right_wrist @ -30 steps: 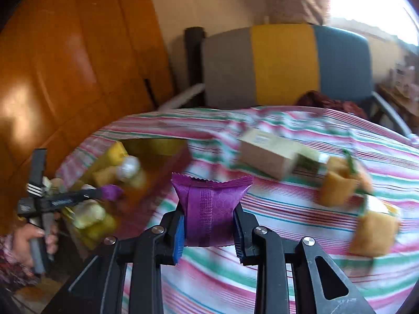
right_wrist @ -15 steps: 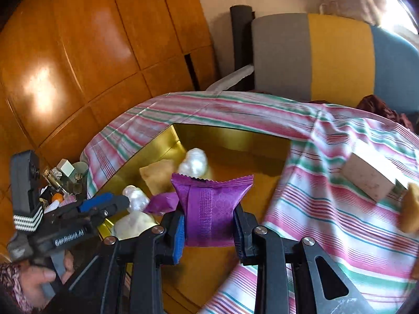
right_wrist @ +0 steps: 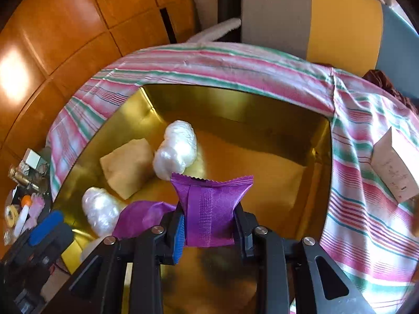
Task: Organize objects
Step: 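Carry both purple packets into the gold tray and release them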
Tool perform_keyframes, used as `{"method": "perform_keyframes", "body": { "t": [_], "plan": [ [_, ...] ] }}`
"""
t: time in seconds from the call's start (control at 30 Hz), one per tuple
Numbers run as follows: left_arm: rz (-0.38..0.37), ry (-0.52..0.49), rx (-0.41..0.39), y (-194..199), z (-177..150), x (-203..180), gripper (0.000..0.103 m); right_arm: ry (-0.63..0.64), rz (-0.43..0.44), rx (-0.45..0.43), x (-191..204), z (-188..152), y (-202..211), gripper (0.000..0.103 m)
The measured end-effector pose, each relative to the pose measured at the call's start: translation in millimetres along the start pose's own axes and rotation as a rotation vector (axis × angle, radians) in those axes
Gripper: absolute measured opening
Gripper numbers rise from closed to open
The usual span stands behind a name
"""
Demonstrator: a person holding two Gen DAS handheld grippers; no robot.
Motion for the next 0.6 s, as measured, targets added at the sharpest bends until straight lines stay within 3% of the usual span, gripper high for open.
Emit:
{"method": "perform_keyframes", "body": {
  "t": [0.2, 0.47, 0.6],
  "plan": [
    [-0.008, -0.001, 0.003, 0, 0, -1, 0.053, -0.071, 0.031, -0.063, -6, 7, 7, 0.047],
    [-0.007, -0.009, 0.009, -1, 0, -4, 0.053, -0.054, 0.031, -0.126, -10, 1, 33, 0.052],
    [-0.009, -0.024, 0.015, -1, -1, -7, 0.053, -0.004, -0.016, -0.135, -4, -6, 38, 0.054]
  ]
}}
Point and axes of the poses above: each gripper's, at about its wrist camera, not at the fingertips, and y roughly against the way its jaws point, x to its left, z to its top, the point moved 4 cm from there along -y, roughly the way its jaws point, and after that the axes turned 13 degrees about -y, right-handed, at the moved point
